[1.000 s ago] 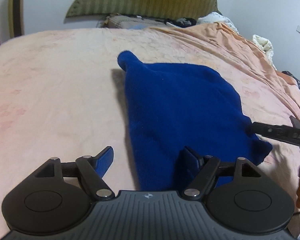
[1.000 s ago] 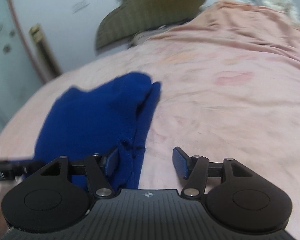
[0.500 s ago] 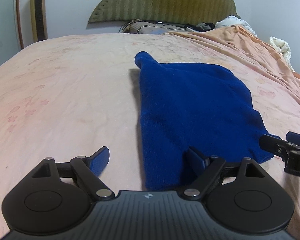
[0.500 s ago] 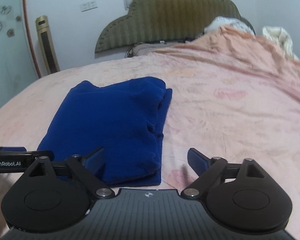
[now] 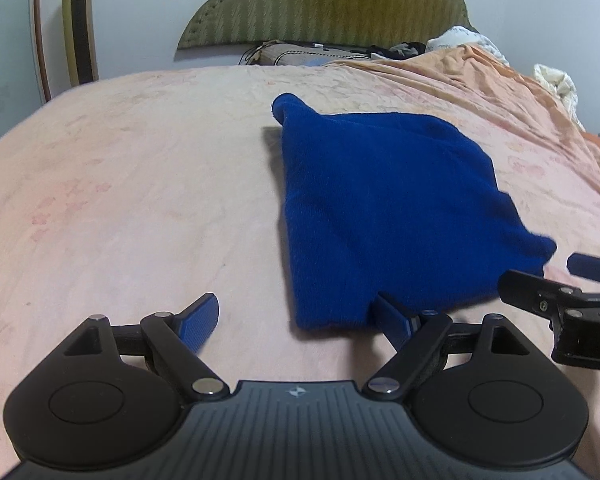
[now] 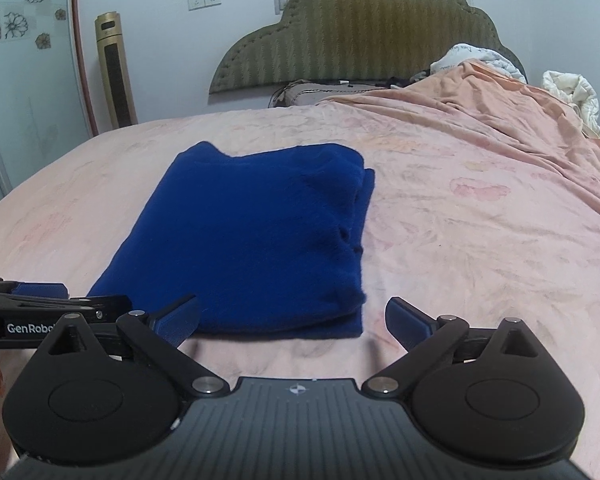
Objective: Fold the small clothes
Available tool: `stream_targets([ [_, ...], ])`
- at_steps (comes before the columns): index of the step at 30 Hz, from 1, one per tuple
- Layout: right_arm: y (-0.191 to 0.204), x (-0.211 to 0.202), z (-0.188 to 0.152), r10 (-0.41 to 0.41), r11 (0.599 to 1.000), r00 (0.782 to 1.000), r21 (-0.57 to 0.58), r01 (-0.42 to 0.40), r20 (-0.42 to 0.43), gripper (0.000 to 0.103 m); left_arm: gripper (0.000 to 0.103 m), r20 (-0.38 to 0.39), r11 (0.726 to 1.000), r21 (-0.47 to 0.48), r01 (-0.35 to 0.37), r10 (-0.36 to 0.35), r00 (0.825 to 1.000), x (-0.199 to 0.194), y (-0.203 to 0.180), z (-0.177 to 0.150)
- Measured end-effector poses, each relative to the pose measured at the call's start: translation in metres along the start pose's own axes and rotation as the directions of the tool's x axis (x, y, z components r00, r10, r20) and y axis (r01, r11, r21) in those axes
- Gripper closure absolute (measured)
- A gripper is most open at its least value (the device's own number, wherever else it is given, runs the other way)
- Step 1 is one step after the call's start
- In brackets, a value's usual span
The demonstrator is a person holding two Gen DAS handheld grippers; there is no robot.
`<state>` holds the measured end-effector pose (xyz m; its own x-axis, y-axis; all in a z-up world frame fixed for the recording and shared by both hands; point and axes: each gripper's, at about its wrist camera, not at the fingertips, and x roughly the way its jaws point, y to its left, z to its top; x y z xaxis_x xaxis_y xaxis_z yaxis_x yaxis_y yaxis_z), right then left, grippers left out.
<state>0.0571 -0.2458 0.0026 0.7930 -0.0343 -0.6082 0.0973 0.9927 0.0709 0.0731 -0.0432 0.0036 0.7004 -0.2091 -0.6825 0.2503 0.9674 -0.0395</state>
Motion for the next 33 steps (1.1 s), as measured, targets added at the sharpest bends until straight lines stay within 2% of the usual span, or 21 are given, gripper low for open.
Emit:
stream_targets([
  [7, 0.012, -0.005, -0.015, -0.002, 1.0, 1.0, -0.025, 0.002, -0.019, 0.001, 0.015, 0.011, 0.995, 0.091, -0.043, 0.043, 0.999, -0.007, -0.006, -0.019],
  [15, 0.022, -0.01, -0.028, -0.015, 0.999, 0.999, -0.043, 0.014, -0.033, 0.001, 0.014, 0.027, 0.997, 0.067, -0.04, 0.039, 0.999, -0.011, 0.0, -0.026],
  [20, 0.024, -0.009, -0.031, -0.027, 0.998, 0.999, -0.052, 0.025, -0.024, 0.001, 0.007, 0.058, 0.995, 0.075, -0.064, 0.06, 0.997, -0.009, -0.002, -0.032],
  [25, 0.02, -0.002, -0.032, -0.05, 0.998, 0.998, -0.037, 0.048, -0.042, 0.0, 0.0, 0.045, 0.997, 0.044, -0.057, 0.055, 0.997, -0.006, 0.004, -0.032],
  [33, 0.018, -0.002, -0.036, -0.079, 0.997, 0.996, -0.024, 0.078, -0.036, 0.0, 0.0, 0.048, 0.998, 0.039, -0.055, 0.054, 0.997, -0.005, 0.004, -0.033],
])
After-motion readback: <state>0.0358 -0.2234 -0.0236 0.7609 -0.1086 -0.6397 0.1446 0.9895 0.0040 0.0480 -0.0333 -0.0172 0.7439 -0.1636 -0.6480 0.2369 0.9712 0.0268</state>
